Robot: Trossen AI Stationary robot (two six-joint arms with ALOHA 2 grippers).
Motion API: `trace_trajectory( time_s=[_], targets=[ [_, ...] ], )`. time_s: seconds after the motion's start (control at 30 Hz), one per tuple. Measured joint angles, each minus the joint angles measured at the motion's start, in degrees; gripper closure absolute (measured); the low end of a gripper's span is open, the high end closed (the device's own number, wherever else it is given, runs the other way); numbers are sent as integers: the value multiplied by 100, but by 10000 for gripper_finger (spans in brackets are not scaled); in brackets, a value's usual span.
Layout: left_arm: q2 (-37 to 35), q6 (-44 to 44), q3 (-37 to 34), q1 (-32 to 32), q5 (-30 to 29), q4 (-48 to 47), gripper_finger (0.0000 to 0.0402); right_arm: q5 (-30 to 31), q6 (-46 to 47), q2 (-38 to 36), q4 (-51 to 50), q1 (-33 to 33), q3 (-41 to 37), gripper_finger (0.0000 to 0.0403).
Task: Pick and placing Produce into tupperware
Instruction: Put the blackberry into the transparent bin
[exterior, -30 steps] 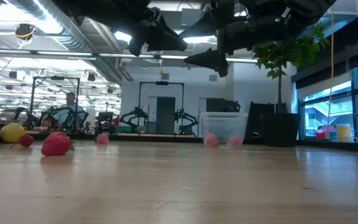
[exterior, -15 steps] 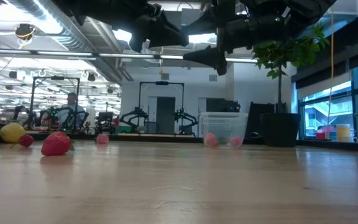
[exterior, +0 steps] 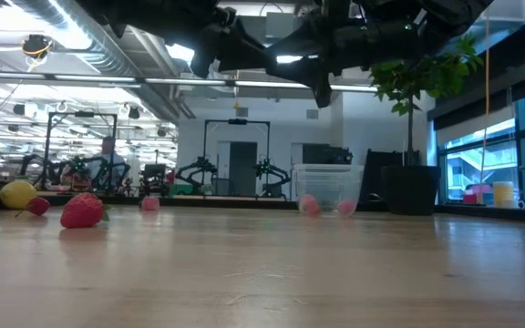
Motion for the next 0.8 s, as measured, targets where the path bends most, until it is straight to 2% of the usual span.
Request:
trace_trajectory(
  time_s=[0.1,0.6,0.7,0.8],
  targets=[
    [0,-15,0,0,-14,-15,291,0,-107,0,-9,0,0,291],
    [0,-17,0,-2,8,-56,291,2,-105,0,-29,0,0,291],
    [0,-168,0,-3,-69,-67,279,10,-111,1,-27,-2,0,292],
    [0,-405,0,-8,-103,-176,247,42,-127,4,-95,-9,-2,292]
  ],
)
